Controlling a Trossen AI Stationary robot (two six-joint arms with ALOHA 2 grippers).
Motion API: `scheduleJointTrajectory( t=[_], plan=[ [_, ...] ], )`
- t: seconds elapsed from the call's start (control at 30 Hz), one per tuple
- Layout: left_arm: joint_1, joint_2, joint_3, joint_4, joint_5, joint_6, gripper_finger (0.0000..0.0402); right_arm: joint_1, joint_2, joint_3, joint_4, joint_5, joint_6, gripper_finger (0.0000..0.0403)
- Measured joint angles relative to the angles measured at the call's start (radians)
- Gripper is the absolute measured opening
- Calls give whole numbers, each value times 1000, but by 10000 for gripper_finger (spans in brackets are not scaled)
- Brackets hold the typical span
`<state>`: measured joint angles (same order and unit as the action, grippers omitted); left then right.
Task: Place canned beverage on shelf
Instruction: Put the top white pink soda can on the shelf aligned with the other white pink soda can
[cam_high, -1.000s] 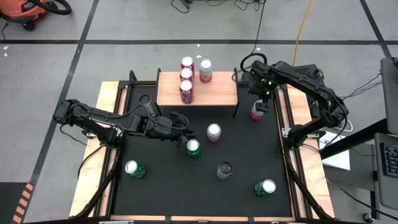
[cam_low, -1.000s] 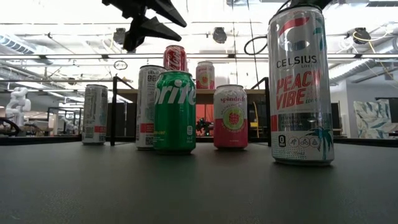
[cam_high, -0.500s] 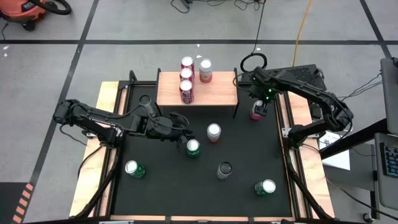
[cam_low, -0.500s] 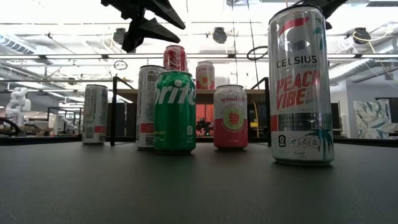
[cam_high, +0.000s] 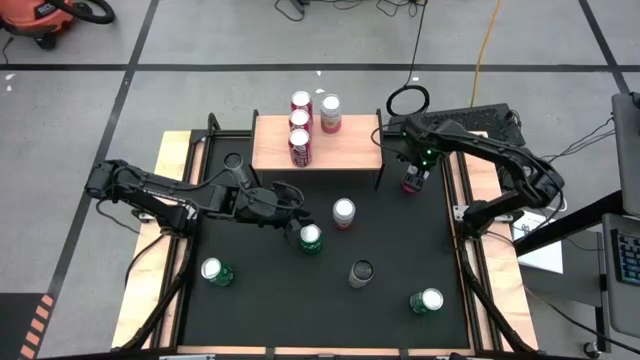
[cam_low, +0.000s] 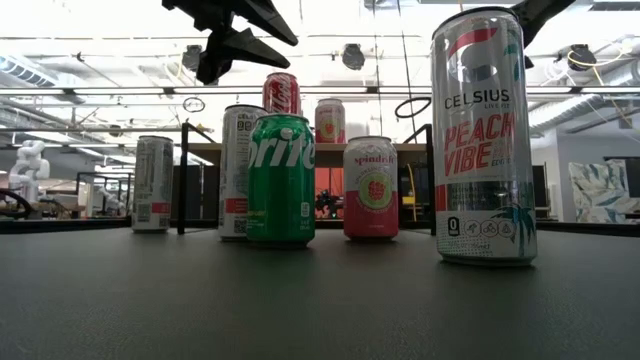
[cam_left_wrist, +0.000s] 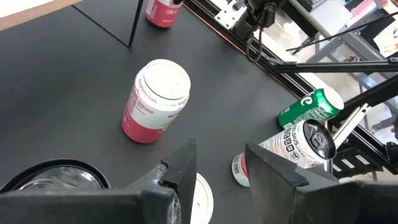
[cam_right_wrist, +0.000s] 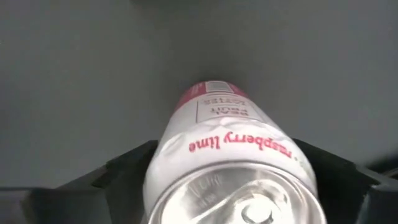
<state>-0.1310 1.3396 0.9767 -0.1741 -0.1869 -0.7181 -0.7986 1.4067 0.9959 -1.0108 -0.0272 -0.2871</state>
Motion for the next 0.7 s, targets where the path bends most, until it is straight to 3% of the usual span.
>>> scheduleJointTrajectory(
  t=[0.27,0.7],
  plan=[
    [0,0,0,0,0,-1,138,0,3,1,9,0,54,265],
    [0,-2,0,0,1,-6,138,16,-18,102,-114,-30,127,271]
  ],
)
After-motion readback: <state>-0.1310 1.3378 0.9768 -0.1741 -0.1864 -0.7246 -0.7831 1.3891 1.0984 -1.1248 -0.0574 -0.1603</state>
